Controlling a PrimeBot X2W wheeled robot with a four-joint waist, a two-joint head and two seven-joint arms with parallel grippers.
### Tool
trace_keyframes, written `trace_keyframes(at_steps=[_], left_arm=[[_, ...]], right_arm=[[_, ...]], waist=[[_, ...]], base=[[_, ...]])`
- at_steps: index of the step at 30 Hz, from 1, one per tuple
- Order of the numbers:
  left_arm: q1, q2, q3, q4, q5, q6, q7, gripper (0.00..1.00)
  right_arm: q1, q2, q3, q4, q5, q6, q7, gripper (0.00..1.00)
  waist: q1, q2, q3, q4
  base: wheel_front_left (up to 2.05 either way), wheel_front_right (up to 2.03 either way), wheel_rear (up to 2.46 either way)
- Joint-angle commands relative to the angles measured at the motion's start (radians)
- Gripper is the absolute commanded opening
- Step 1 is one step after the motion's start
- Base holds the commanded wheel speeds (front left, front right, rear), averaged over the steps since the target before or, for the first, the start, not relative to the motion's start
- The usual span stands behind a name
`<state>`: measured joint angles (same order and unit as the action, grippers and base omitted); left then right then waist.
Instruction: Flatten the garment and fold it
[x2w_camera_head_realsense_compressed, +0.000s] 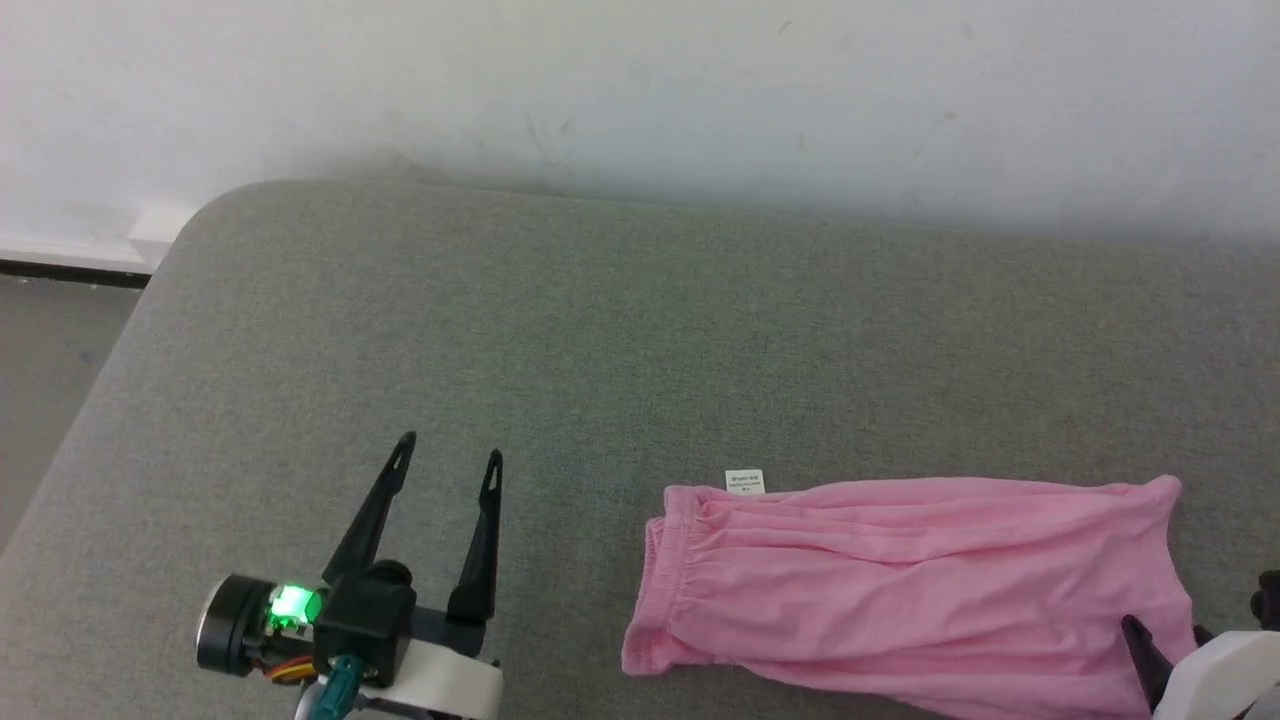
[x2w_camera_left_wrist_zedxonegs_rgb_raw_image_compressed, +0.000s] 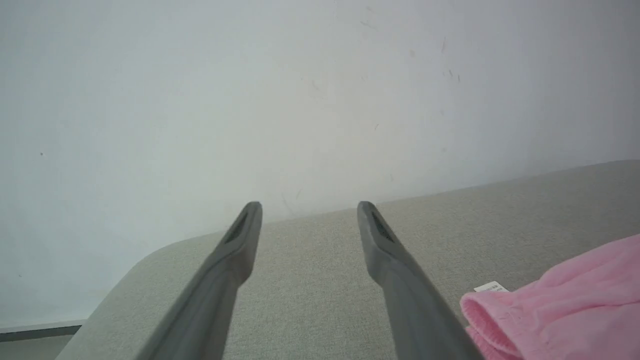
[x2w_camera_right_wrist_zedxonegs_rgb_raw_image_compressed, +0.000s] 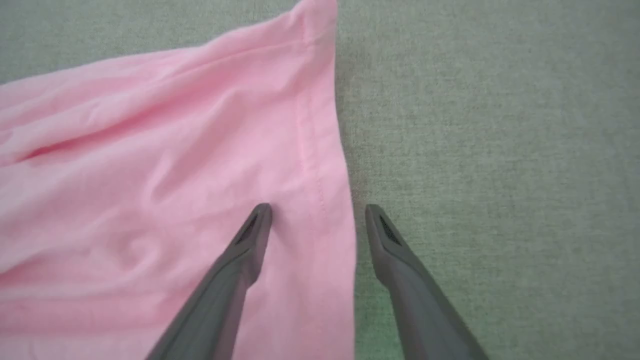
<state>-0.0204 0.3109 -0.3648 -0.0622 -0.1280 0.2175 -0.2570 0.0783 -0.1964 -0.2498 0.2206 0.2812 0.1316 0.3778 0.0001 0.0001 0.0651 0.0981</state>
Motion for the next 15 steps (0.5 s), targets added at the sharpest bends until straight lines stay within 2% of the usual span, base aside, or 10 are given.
trace_keyframes(at_steps=[1,6,10,11,12,15], left_arm=[[0.023,-0.005,0.006,0.002,0.013,0.010,-0.004,1.00],[0.041,-0.030,0.040,0.017,0.023,0.017,-0.005,1.00],[0.045,-0.048,0.055,0.030,0.021,-0.004,-0.005,1.00],[0.046,-0.052,0.058,0.033,0.021,-0.010,-0.005,1.00],[0.046,-0.056,0.062,0.036,0.022,-0.015,-0.005,1.00],[0.046,-0.068,0.073,0.041,0.024,-0.029,-0.005,1.00]], right_arm=[[-0.018,0.005,0.004,0.013,0.003,-0.001,0.001,1.00],[-0.039,0.013,0.033,0.072,0.035,-0.001,0.012,1.00],[-0.046,0.010,0.069,0.110,0.061,-0.001,0.016,1.00],[-0.046,0.010,0.083,0.120,0.071,-0.001,0.027,0.25],[-0.046,0.007,0.100,0.123,0.079,-0.001,0.032,0.00],[-0.046,-0.012,0.119,0.128,0.082,-0.001,0.018,0.00]], waist=[[-0.0001,-0.0001,0.011,0.008],[-0.0001,-0.0001,0.031,0.022],[-0.0001,-0.0001,0.042,0.031],[-0.0001,-0.0001,0.043,0.033],[-0.0001,-0.0001,0.044,0.035],[-0.0001,-0.0001,0.044,0.036]], base=[[0.00,0.00,0.00],[0.00,0.00,0.00],[0.00,0.00,0.00],[0.00,0.00,0.00],[0.00,0.00,0.00],[0.00,0.00,0.00]])
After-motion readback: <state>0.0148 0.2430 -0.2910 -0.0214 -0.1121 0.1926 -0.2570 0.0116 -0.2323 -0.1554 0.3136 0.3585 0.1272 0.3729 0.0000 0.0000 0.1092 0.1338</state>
